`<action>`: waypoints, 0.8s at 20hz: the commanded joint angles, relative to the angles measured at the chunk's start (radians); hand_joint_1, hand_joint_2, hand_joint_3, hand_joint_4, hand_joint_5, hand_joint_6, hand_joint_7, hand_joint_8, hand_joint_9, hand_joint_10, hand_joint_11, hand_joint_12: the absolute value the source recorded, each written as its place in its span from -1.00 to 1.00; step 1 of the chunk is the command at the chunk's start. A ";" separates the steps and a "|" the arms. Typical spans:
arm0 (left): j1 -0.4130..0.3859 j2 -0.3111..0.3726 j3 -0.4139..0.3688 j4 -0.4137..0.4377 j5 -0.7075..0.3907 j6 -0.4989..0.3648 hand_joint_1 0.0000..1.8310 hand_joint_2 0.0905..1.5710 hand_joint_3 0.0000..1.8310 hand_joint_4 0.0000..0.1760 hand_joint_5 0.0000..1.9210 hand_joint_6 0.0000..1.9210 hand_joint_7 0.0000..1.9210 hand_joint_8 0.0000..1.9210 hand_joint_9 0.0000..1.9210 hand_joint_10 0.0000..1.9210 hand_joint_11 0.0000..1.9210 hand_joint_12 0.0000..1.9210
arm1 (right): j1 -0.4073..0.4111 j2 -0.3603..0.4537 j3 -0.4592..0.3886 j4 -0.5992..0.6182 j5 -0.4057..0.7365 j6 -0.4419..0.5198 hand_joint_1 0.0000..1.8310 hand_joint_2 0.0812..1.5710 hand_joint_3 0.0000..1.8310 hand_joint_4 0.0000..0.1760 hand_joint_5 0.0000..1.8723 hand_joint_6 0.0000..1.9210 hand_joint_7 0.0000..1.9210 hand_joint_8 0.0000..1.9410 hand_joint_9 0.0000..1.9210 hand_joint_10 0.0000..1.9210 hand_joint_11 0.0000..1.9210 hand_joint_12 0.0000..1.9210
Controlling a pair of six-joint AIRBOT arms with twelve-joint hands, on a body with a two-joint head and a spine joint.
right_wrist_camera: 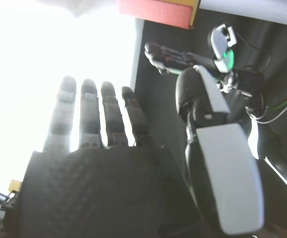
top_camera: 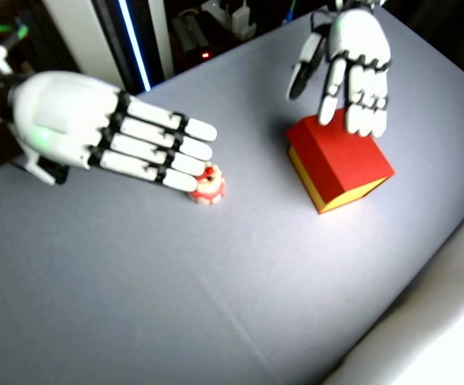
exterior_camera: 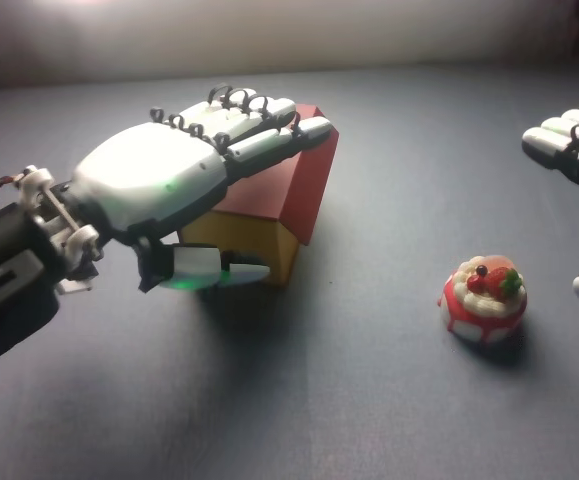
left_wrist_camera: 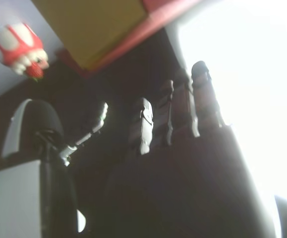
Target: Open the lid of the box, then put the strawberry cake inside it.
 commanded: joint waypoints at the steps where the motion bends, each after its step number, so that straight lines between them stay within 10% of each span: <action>1: -0.017 -0.005 0.006 -0.020 -0.090 0.014 0.03 0.28 -1.00 0.61 -1.00 -1.00 -1.00 -1.00 -1.00 -1.00 -1.00 -1.00 | 0.011 0.001 0.006 0.010 0.121 0.001 -0.46 0.68 -1.00 -1.00 -1.00 -1.00 -1.00 -1.00 -1.00 -1.00 -1.00 -1.00; 5: -0.026 -0.036 0.031 -0.062 -0.064 0.030 0.08 0.27 -1.00 0.25 -1.00 -1.00 -1.00 -1.00 -1.00 -1.00 -1.00 -1.00 | 0.008 -0.005 0.009 0.015 0.116 0.001 -0.45 0.68 -1.00 -1.00 -1.00 -1.00 -1.00 -1.00 -1.00 -1.00 -1.00 -1.00; 16: -0.024 -0.069 0.047 -0.112 -0.105 0.016 -0.10 0.30 -1.00 0.24 -1.00 -1.00 -1.00 -1.00 -1.00 -1.00 -1.00 -1.00 | 0.002 -0.008 0.010 0.021 0.116 0.004 -0.44 0.70 -1.00 -1.00 -1.00 -1.00 -1.00 -1.00 -1.00 -1.00 -1.00 -1.00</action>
